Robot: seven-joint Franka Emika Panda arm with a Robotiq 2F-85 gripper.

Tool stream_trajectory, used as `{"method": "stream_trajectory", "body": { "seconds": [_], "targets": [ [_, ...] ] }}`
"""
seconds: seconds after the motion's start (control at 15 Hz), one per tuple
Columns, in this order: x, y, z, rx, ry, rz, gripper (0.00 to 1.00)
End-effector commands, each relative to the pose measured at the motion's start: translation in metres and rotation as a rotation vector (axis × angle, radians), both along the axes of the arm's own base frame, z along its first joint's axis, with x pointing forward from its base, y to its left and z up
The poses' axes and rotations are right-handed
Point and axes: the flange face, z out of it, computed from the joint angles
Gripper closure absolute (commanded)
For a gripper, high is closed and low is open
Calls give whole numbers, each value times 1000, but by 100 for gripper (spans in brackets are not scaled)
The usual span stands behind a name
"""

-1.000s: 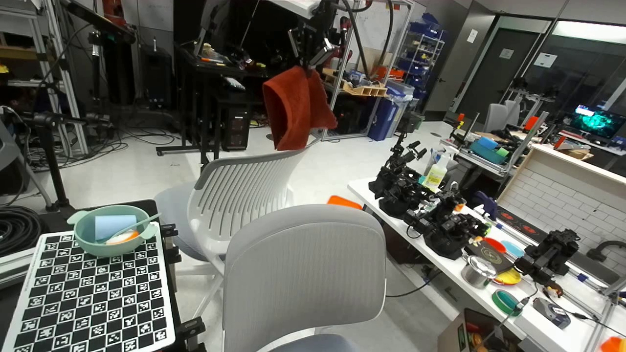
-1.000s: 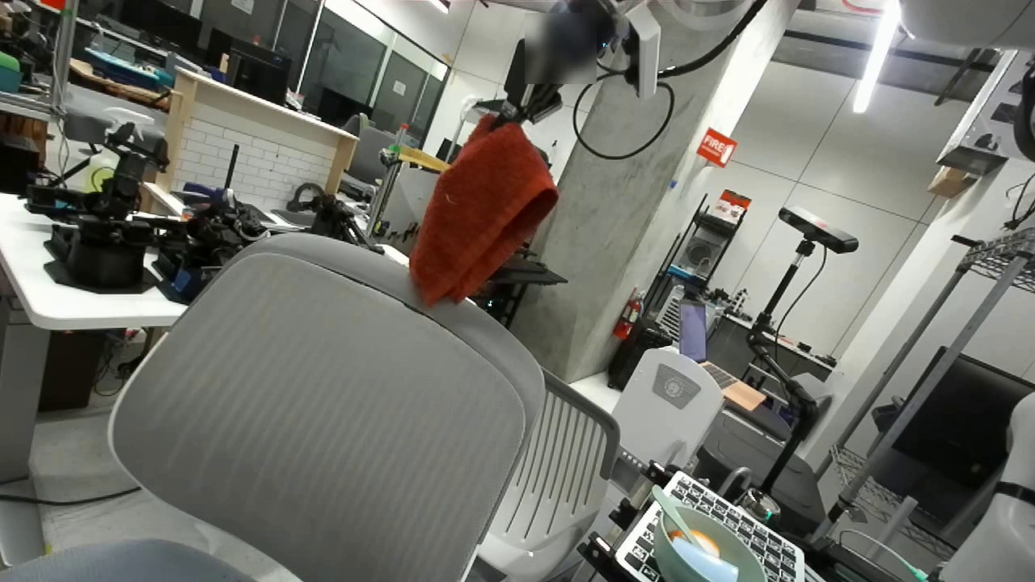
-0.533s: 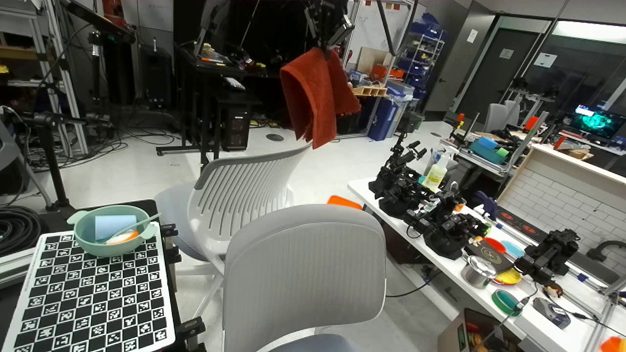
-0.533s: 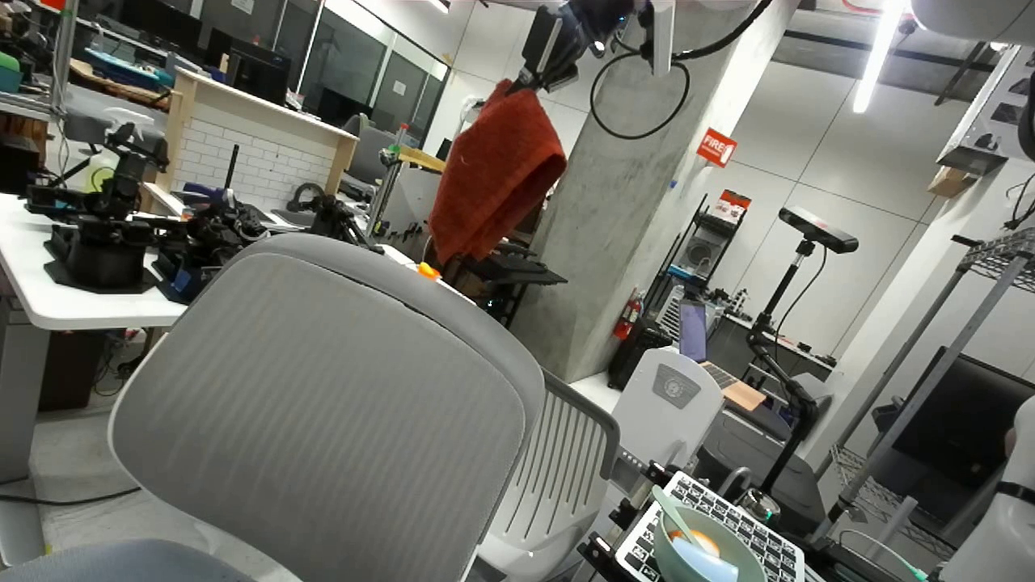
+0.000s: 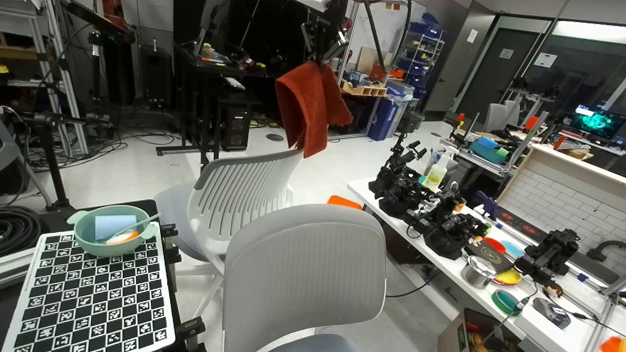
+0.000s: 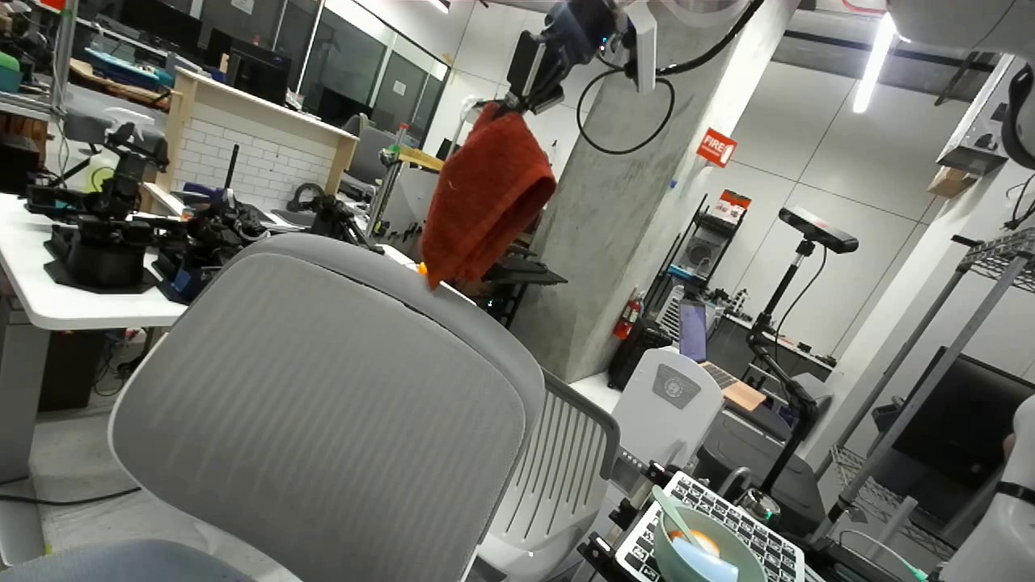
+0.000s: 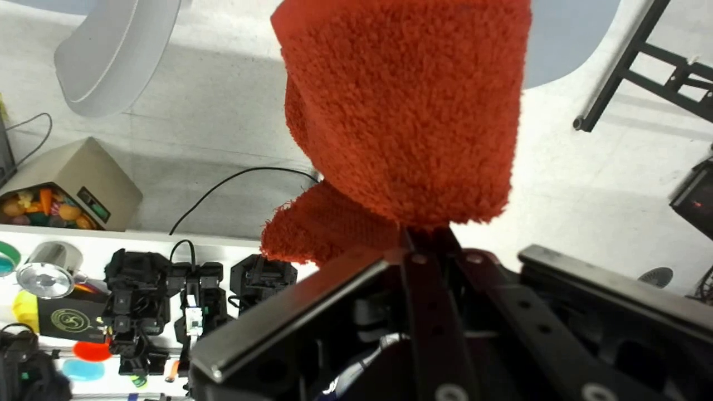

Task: Shift the towel to the chair on the left, then back to the one on the right

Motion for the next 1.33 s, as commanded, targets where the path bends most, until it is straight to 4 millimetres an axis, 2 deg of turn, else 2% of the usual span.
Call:
{"method": "stream_trajectory", "body": {
  "seconds": [0.0, 0.33, 0.87, 0.93, 1.0, 1.27],
  "targets": [
    [1, 4, -15, 0, 27, 14, 99],
    [1, 10, -36, -10, 62, 22, 99],
    [-5, 22, -48, -23, 79, 40, 99],
    [-6, 23, -49, -23, 77, 42, 71],
    [-7, 24, -50, -24, 76, 45, 70],
    [-6, 24, -48, -25, 79, 45, 42]
  ]
}}
